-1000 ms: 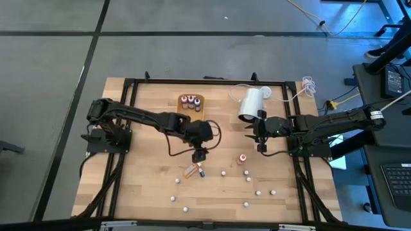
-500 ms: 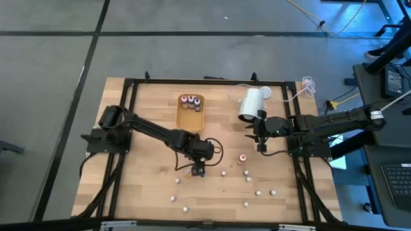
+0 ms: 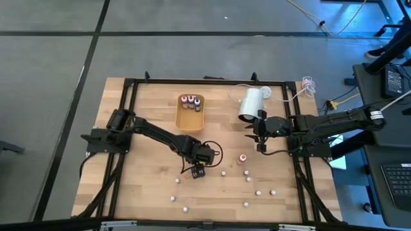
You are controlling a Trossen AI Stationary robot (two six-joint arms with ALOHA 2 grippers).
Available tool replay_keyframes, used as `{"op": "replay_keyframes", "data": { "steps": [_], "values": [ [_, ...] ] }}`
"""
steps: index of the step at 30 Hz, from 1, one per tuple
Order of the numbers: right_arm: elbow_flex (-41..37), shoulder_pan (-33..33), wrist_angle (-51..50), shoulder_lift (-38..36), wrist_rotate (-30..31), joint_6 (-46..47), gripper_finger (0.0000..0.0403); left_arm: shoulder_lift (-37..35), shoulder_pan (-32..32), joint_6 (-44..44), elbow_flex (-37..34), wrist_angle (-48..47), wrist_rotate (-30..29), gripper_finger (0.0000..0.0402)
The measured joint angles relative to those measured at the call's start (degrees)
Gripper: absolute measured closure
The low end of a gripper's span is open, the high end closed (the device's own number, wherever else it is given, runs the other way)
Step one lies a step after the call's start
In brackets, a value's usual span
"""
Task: Pick & Place food coloring
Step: Put the large yellow food coloring bottle into the yellow bin
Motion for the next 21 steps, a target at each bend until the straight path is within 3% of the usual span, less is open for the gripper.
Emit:
{"op": "replay_keyframes", "data": {
  "steps": [9,21],
  "values": [
    [0.02,0.02,-0.04,0.00,0.00,-0.22,0.0237,1.23,0.20,0.08,0.00,0.18,0.57,0.0155],
    [0.01,0.02,-0.02,0.00,0.00,-0.24,0.0237,1.23,0.20,-0.83,0.00,-1.98,0.65,0.0234]
  ]
}}
